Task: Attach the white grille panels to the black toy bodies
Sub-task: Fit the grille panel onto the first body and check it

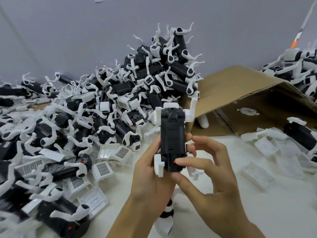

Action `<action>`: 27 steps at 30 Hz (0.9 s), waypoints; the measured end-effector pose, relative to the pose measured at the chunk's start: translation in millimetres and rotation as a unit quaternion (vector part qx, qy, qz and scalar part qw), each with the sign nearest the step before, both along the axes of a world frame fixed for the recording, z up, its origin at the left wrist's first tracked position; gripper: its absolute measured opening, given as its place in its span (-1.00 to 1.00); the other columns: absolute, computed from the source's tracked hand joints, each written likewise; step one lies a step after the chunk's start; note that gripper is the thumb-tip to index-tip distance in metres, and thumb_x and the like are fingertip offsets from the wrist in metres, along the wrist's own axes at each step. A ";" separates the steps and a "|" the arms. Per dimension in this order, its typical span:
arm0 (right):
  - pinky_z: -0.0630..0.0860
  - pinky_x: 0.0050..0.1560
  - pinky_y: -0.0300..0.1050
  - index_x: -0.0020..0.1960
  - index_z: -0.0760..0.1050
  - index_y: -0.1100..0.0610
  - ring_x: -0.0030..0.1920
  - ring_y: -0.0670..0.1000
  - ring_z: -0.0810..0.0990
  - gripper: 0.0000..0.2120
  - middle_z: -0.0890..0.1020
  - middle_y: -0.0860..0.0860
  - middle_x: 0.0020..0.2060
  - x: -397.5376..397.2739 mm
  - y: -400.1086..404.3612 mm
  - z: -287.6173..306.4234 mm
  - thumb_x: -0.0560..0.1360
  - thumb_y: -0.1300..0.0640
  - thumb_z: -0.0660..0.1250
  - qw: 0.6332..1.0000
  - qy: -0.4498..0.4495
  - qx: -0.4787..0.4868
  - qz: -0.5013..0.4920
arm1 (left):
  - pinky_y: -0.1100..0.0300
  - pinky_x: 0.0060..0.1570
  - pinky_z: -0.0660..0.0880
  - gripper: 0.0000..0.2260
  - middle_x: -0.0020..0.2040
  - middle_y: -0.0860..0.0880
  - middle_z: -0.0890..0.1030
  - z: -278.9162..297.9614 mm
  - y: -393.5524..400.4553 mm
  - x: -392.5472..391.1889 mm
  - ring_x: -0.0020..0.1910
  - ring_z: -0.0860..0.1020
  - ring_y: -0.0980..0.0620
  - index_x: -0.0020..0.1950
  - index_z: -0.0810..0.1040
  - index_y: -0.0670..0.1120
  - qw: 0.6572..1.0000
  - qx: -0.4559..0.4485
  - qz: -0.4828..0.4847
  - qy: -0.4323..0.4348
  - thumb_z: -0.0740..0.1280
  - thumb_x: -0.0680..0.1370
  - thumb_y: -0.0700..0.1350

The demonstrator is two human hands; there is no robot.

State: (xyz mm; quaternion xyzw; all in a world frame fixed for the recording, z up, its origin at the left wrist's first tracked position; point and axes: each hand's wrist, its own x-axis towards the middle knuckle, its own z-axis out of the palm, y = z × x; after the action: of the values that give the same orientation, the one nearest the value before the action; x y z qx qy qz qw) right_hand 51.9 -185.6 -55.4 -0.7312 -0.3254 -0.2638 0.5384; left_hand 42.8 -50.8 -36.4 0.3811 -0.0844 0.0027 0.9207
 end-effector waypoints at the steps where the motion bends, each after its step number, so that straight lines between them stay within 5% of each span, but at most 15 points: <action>1: 0.36 0.24 -0.45 0.08 0.61 -0.12 0.34 -0.08 0.47 -0.74 0.44 -0.01 0.34 -0.9 0.0 -0.4 0.41 -0.02 0.54 1.000 0.004 0.004 0.001 | 0.20 -0.02 0.61 -0.56 -0.02 -0.17 0.68 -0.6 -1.1 0.1 -0.04 0.65 -0.03 0.12 0.70 -0.17 1.000 0.008 0.000 -0.006 0.02 0.70 -0.12; 13: 0.39 0.20 -0.41 -0.05 0.64 -0.05 0.30 -0.02 0.51 -0.85 0.46 0.03 0.27 -4.4 2.6 -1.5 0.41 0.09 0.55 1.000 -0.007 0.015 -0.006 | 0.17 -0.07 0.57 -0.54 -0.06 -0.13 0.65 -1.4 -2.8 -0.8 -0.10 0.58 -0.02 0.14 0.70 -0.12 0.999 0.046 0.016 0.014 0.01 0.71 -0.03; 18: 0.51 0.14 -0.20 0.03 0.63 -0.17 0.37 0.00 0.44 -0.74 0.35 -0.04 0.46 -6.8 3.8 -2.6 0.38 0.05 0.54 0.999 0.012 0.020 -0.031 | 0.17 -0.05 0.54 -0.55 -0.07 -0.13 0.63 -0.5 -1.7 0.6 -0.07 0.58 -0.03 0.15 0.69 -0.14 0.999 0.020 -0.016 0.025 0.04 0.70 0.04; 27: 0.35 0.24 -0.45 0.01 0.64 -0.10 0.36 -0.06 0.47 -0.76 0.46 -0.03 0.33 -3.6 3.3 -1.4 0.40 0.14 0.52 1.000 0.009 0.017 -0.007 | 0.24 -0.06 0.60 -0.47 -0.09 -0.10 0.68 -3.3 -1.8 -0.2 -0.12 0.64 0.05 0.06 0.74 -0.09 1.000 0.027 0.006 0.010 -0.05 0.73 -0.05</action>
State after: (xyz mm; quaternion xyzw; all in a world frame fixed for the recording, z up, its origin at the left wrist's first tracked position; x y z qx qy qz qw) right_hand 48.2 -182.3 -56.8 -0.7266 -0.3106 -0.2662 0.5520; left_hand 42.6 -52.6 -39.7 0.4067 -0.0728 0.0017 0.9107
